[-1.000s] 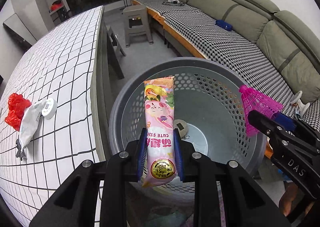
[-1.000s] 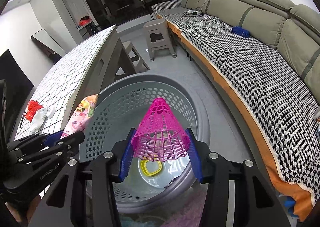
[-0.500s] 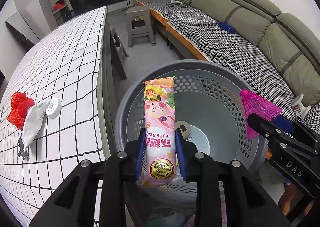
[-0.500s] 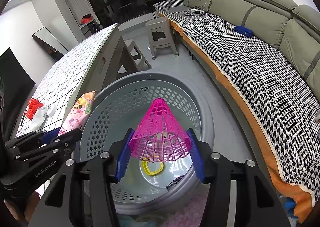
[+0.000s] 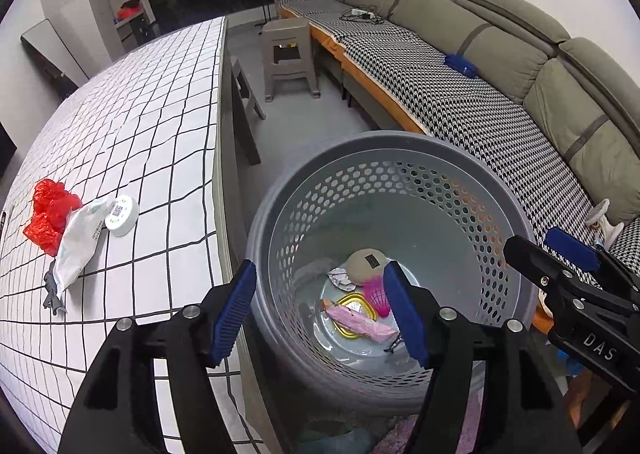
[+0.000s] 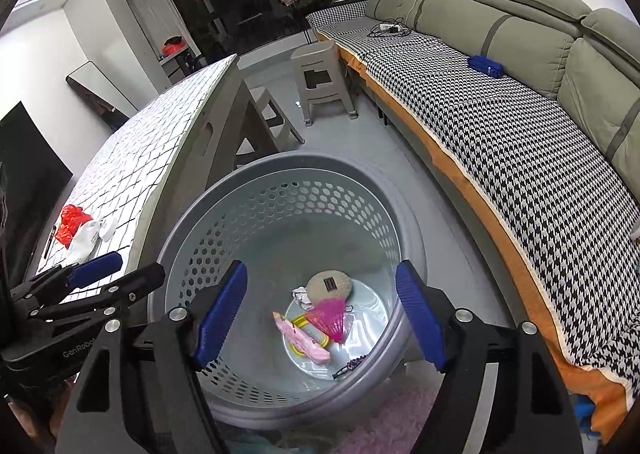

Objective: Collect trash
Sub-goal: 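Open both grippers to drop the wrapper and cone into the basket, then move both open grippers back toward the remaining table items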

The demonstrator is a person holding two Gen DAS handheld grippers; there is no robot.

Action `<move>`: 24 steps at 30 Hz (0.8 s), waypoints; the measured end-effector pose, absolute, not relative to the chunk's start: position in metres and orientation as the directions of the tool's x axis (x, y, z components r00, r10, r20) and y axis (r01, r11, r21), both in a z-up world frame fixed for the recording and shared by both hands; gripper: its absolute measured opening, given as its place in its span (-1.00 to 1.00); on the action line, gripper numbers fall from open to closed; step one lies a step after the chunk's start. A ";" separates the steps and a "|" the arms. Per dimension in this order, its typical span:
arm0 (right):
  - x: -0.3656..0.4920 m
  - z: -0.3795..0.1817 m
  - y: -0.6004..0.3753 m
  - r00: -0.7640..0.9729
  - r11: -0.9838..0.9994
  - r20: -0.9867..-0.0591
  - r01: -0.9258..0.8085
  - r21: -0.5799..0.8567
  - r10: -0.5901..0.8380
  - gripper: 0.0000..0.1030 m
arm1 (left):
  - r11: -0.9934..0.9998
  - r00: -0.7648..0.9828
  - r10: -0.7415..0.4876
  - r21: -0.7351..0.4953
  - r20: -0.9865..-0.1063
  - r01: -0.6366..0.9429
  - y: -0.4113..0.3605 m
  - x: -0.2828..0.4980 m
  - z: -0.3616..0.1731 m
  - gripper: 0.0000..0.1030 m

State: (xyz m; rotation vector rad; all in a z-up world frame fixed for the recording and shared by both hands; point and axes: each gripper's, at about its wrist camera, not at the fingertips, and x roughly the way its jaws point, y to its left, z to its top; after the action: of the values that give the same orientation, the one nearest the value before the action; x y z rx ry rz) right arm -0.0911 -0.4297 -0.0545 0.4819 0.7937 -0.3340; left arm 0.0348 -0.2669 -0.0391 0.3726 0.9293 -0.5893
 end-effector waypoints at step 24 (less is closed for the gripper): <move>-0.103 -0.038 -0.424 0.682 0.838 -0.716 0.470 0.276 -0.147 0.44 | 0.796 0.487 -0.339 0.030 -0.805 0.605 -0.248 0.032 -0.024 0.86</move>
State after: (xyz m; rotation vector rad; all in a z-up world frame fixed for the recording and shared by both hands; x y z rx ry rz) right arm -0.1032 -0.4241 -0.0384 0.4677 0.7458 -0.3604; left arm 0.0318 -0.2484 -0.0243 0.3306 0.8921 -0.5865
